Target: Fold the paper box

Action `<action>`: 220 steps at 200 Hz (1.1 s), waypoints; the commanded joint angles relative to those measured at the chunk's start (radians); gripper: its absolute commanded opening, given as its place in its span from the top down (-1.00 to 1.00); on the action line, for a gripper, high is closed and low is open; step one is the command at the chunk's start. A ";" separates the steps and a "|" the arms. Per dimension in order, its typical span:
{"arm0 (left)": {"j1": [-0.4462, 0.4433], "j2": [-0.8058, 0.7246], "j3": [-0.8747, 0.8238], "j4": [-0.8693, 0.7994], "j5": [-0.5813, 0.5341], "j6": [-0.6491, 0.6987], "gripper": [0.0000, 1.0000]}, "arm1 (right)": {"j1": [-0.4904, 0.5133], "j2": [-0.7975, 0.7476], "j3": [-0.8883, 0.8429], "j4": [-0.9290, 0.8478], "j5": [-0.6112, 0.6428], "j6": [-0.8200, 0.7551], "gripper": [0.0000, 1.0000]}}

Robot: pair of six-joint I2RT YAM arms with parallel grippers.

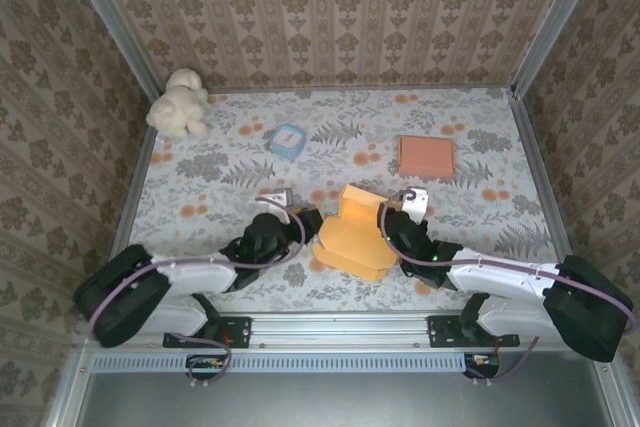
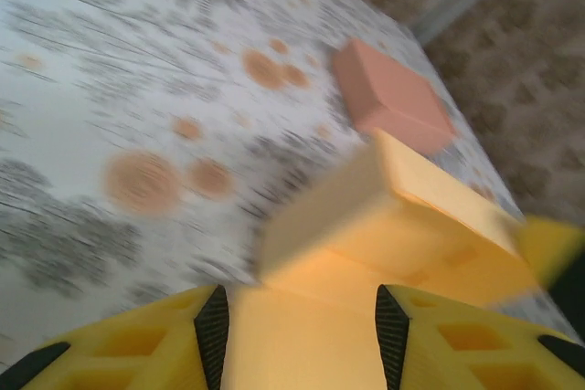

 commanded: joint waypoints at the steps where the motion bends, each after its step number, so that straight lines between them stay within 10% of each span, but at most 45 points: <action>1: -0.067 -0.071 0.012 -0.247 -0.147 0.024 0.02 | 0.002 -0.005 -0.002 -0.069 0.053 0.002 -0.05; 220: -0.307 0.153 0.026 -0.137 -0.222 -0.147 0.34 | 0.005 -0.020 -0.039 -0.032 0.038 0.025 -0.05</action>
